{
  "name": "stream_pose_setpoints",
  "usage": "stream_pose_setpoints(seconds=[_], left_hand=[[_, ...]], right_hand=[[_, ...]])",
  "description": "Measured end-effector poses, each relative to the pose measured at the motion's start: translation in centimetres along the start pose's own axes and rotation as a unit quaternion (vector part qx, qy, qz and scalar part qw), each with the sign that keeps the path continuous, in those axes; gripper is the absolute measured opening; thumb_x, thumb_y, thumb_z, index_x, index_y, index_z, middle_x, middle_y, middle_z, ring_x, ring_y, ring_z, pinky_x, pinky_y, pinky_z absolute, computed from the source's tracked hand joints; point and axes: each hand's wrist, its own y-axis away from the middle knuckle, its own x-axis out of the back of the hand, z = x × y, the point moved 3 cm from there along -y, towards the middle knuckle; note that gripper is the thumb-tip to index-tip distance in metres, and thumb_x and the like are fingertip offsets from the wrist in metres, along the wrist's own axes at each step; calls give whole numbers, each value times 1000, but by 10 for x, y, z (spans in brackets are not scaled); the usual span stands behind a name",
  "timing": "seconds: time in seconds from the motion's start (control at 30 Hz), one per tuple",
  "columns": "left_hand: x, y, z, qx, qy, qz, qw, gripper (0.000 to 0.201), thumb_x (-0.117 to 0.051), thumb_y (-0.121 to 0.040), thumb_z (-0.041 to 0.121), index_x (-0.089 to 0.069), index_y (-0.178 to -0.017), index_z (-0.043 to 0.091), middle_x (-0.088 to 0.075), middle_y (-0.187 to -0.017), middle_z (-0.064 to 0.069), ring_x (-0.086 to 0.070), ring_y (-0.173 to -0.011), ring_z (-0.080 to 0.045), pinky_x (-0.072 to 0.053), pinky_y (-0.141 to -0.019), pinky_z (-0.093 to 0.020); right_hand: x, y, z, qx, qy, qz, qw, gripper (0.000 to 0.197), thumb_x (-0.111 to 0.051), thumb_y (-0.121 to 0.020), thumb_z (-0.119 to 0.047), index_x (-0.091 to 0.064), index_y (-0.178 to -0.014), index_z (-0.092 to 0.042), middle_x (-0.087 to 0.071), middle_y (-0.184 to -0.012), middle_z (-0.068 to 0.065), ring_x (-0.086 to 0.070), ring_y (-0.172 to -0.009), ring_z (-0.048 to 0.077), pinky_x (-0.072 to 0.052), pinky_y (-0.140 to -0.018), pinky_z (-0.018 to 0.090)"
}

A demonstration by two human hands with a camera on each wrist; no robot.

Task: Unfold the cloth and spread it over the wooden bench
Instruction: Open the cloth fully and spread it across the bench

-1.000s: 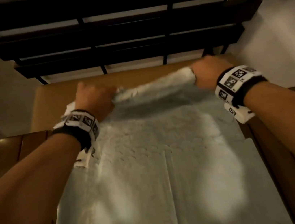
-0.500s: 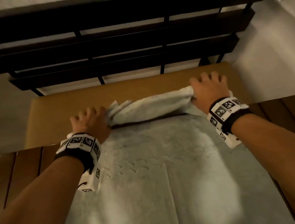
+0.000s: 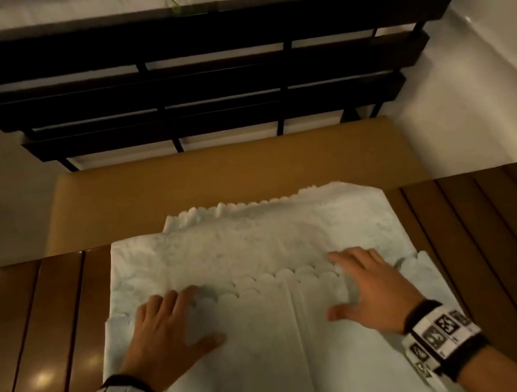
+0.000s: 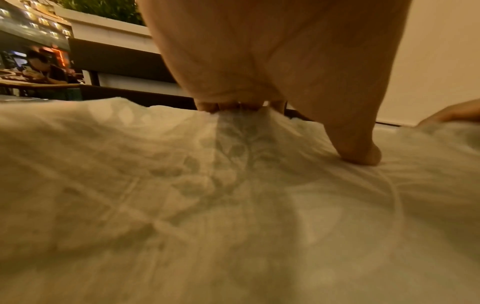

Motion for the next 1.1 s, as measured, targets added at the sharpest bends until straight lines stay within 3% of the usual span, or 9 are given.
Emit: stream_pose_setpoints(seconds=[0.23,0.4,0.5,0.53,0.63,0.73,0.87,1.0,1.1], left_hand=[[-6,15,5,-34,-26,-16,999,51,-27,-80,61,-64,-101,32,-56,-103,5,-55,-93,-21,-51,-82,-40],[8,54,28,-30,103,-38,993,36,-32,-96,52,-46,-113,24,-68,-89,2,-65,-79,-19,-50,-76,-33],[7,99,43,7,200,-89,976,41,-41,-89,67,-41,-109,31,-69,-87,1,-67,-77,-19,-55,-73,-40],[5,118,50,14,203,-117,972,48,-42,-83,75,-42,-108,34,-69,-90,4,-67,-79,-16,-55,-74,-38],[-16,179,72,25,122,-214,969,84,-40,-59,97,-46,-122,42,-66,-111,10,-64,-100,-14,-51,-89,-38],[-46,247,94,22,121,-303,945,107,-40,-47,101,-39,-138,46,-57,-134,11,-54,-121,-14,-43,-103,-36],[-78,330,120,13,109,-375,921,149,0,-21,107,-43,-141,29,-53,-140,3,-50,-127,-17,-37,-107,-29],[-116,386,135,80,121,-367,919,112,-33,-48,102,-44,-138,36,-62,-127,7,-57,-114,-12,-40,-92,-22],[-134,415,144,120,164,-368,907,90,-58,-63,84,-47,-137,33,-61,-124,10,-56,-113,-10,-42,-93,-23]], right_hand=[[-17,26,-12,-2,19,-47,999,17,-59,-88,-46,-45,-95,-38,-59,-95,-9,-53,-91,18,-48,-79,35],[-19,79,-23,-70,-105,4,992,39,-54,-91,-14,-31,-93,-45,-63,-81,-2,-63,-72,21,-53,-66,39],[-28,129,-40,-100,-177,25,979,12,-48,-97,-48,-47,-108,-42,-71,-94,-3,-66,-79,17,-55,-78,37],[-36,145,-45,-116,-179,16,977,29,-44,-95,-58,-53,-114,-38,-72,-99,-2,-66,-83,16,-51,-83,32],[-68,195,-56,-135,-179,-32,974,50,-44,-93,-62,-64,-116,-22,-71,-110,7,-62,-101,25,-42,-93,30],[-112,250,-54,-125,-190,-87,970,42,-44,-87,-70,-65,-88,-34,-72,-101,1,-64,-93,16,-45,-83,33],[-168,315,-41,-118,-168,-167,964,36,-48,-92,-56,-64,-88,-25,-72,-98,5,-65,-92,24,-50,-86,40],[-194,363,-36,-102,-177,-182,962,44,-50,-90,-56,-46,-57,-27,-57,-61,-3,-63,-68,20,-51,-67,39],[-207,380,-37,-90,-167,-225,956,41,-49,-92,-51,-47,-59,-28,-61,-68,-2,-64,-75,22,-53,-73,38]])
